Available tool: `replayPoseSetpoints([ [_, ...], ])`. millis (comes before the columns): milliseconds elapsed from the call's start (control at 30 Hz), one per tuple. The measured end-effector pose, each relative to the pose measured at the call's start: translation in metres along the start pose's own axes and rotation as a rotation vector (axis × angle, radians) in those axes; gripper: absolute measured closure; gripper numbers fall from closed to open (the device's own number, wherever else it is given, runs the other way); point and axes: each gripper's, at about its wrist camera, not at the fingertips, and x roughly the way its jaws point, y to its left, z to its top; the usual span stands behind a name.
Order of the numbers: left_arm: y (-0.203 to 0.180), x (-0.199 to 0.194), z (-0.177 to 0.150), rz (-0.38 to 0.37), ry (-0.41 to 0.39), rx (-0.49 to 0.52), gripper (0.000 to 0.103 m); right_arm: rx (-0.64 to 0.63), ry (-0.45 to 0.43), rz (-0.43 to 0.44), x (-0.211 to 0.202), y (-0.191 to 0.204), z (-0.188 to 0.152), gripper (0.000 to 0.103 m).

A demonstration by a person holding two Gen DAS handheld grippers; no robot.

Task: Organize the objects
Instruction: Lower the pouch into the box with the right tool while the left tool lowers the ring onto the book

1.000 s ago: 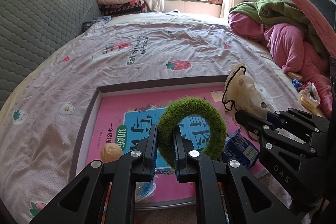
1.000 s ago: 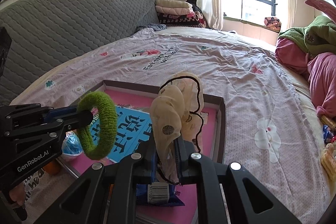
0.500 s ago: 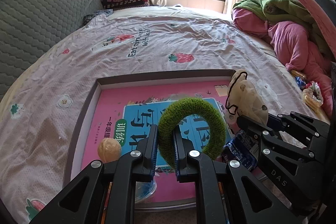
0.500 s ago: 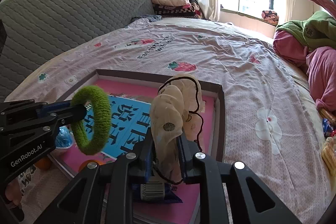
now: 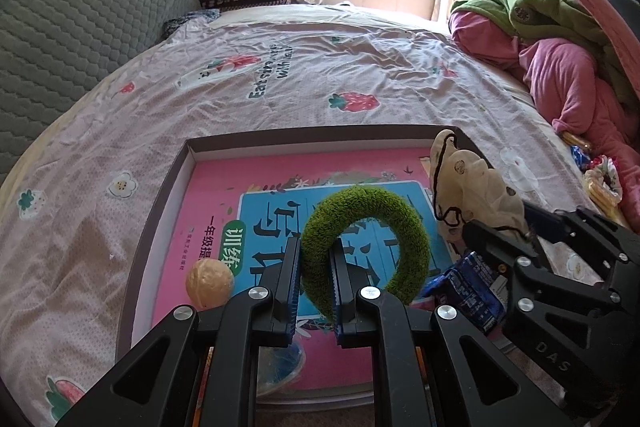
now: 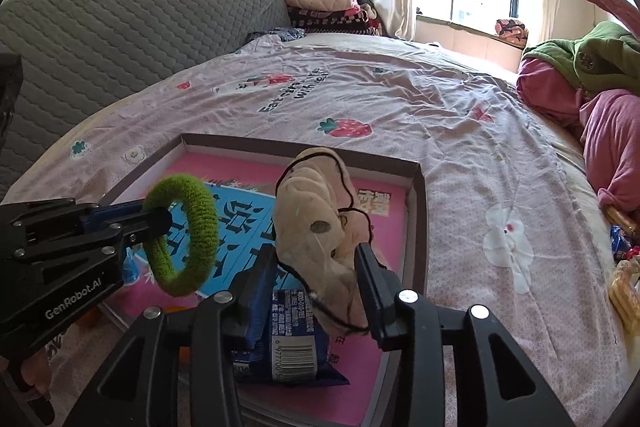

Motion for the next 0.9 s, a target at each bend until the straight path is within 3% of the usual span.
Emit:
replayPoseSetpoints([
  [433, -0.002, 0.016, 0.002, 0.005, 0.033, -0.003, 0.089, -0.009, -0.023, -0.004, -0.005, 0.001, 0.003, 0.047],
  [667, -0.004, 0.024, 0.004, 0.011, 0.052, -0.002, 0.089, -0.028, -0.018, 0.003, -0.004, 0.006, 0.003, 0.046],
  [900, -0.002, 0.028, 0.006, 0.022, 0.061, -0.005, 0.081, -0.028, -0.020, 0.003, -0.006, 0.007, 0.003, 0.046],
])
